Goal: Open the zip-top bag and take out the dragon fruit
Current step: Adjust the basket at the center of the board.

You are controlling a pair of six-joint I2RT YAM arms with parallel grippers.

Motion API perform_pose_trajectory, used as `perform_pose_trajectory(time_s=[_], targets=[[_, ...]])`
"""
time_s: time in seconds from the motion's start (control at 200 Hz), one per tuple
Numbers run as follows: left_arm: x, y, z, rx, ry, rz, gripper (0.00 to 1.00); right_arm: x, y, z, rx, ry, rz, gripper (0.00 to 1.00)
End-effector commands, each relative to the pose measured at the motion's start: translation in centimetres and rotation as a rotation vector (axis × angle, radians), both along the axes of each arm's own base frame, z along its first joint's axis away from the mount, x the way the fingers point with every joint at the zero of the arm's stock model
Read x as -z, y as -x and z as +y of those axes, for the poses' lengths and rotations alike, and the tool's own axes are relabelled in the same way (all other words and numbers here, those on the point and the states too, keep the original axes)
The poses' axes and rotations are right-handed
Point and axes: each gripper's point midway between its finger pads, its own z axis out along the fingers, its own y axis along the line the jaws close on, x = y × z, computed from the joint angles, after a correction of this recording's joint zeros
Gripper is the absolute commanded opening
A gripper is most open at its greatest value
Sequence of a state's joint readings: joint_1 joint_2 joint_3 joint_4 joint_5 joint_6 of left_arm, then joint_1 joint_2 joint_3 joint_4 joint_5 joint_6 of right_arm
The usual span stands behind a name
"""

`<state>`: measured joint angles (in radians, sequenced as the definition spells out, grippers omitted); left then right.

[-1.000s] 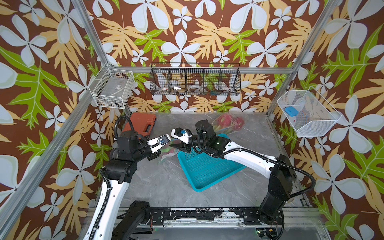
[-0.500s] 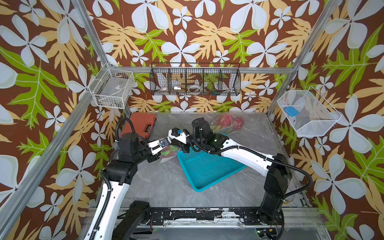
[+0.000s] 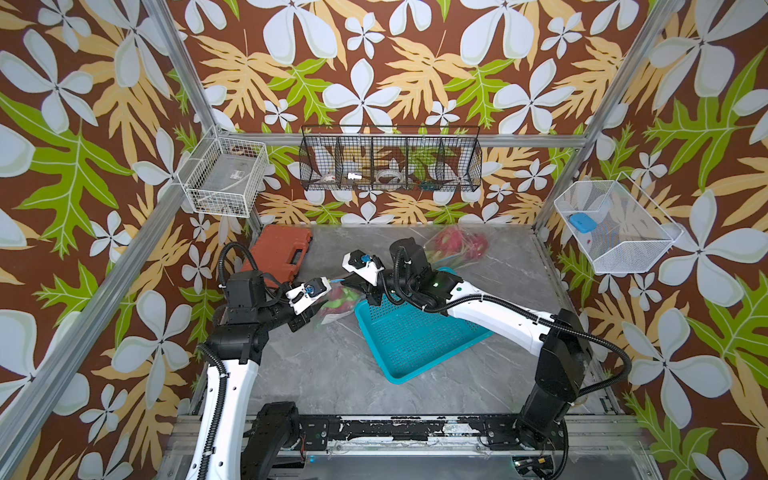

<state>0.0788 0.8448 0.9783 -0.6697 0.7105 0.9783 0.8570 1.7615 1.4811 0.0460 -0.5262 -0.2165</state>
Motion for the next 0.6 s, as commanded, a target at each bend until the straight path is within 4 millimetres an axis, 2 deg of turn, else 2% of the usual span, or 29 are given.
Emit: perform_pose_trajectory(time_s=[0.0, 0.09, 0.175, 0.23, 0.435, 0.596], targets=[[-0.7, 0.3, -0.9, 0.059, 0.041, -0.016, 0.31, -1.5, 0.3, 0.1, -0.017, -0.045, -0.013, 0.0], [-0.8, 0.2, -1.0, 0.065, 0.047, -0.015, 0.2, -1.6, 0.6, 0.0, -0.022, -0.044, -0.01, 0.0], [-1.0, 0.3, -1.2, 0.074, 0.06, -0.015, 0.0, -1.7, 1.0, -0.2, -0.03, -0.043, -0.012, 0.0], [-1.1, 0.3, -1.2, 0.072, 0.069, -0.014, 0.0, -1.9, 1.2, -0.4, -0.031, -0.044, -0.019, 0.0], [-1.0, 0.3, -1.3, 0.066, 0.095, 0.027, 0.0, -1.9, 2.8, -1.8, -0.061, -0.072, -0.07, 0.22], [-1.2, 0.6, -1.4, 0.072, 0.101, 0.028, 0.0, -1.8, 3.8, -1.6, -0.124, -0.068, -0.076, 0.31]])
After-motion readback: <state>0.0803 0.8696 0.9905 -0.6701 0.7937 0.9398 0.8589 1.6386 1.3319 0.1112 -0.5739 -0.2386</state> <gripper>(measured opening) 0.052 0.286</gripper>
